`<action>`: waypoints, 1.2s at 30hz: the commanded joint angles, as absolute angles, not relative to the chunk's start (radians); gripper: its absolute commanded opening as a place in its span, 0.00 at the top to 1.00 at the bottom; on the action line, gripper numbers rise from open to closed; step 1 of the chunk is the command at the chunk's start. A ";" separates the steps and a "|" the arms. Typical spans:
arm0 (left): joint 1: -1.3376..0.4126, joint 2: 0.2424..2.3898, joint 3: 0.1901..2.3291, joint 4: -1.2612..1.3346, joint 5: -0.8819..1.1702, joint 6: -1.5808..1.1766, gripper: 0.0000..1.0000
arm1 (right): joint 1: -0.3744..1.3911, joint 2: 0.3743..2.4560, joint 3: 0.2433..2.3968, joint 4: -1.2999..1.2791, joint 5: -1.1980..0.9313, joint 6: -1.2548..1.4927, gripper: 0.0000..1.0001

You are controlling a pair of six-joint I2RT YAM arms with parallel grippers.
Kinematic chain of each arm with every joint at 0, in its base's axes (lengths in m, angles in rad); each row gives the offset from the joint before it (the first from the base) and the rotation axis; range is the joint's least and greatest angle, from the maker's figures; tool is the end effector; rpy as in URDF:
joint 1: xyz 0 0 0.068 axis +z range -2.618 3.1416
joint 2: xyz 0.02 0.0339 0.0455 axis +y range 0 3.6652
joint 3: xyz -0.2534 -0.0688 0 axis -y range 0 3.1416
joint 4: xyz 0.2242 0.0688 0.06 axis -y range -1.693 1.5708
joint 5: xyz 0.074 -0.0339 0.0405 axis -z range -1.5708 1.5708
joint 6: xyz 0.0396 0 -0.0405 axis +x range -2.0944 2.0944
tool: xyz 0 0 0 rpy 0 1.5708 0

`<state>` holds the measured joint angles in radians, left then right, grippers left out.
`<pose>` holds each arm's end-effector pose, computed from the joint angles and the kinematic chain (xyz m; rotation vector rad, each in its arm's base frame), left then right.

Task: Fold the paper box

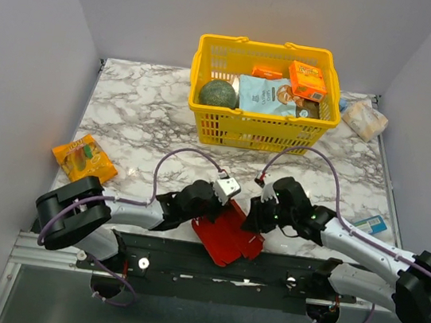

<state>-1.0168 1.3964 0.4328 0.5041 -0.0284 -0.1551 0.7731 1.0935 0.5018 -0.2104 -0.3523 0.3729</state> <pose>0.1351 -0.2163 0.1628 0.8619 1.9195 -0.6975 0.1339 0.1498 0.1834 -0.6791 2.4351 0.9300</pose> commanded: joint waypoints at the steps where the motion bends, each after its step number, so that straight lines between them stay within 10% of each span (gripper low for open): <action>1: -1.026 1.443 0.477 0.404 -0.141 -0.153 0.96 | 0.775 1.071 0.511 -0.248 -0.301 0.364 0.70; 18: -1.190 1.562 0.589 0.268 -0.685 -0.175 1.00 | 0.776 1.035 0.511 -0.271 -0.256 0.379 0.76; 25: -1.193 1.532 0.560 0.331 -0.617 -0.205 1.00 | 0.778 1.039 0.512 -0.271 -0.232 0.397 0.75; 36: -1.193 1.537 0.597 0.201 -0.808 -0.330 1.00 | 0.776 0.928 0.627 -0.434 -0.033 0.549 0.20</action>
<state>-1.2015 1.5314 0.5903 0.3420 -0.6144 -0.2760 0.7723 0.9874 0.5392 -0.3195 -0.1753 0.4633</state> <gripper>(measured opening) 0.140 0.779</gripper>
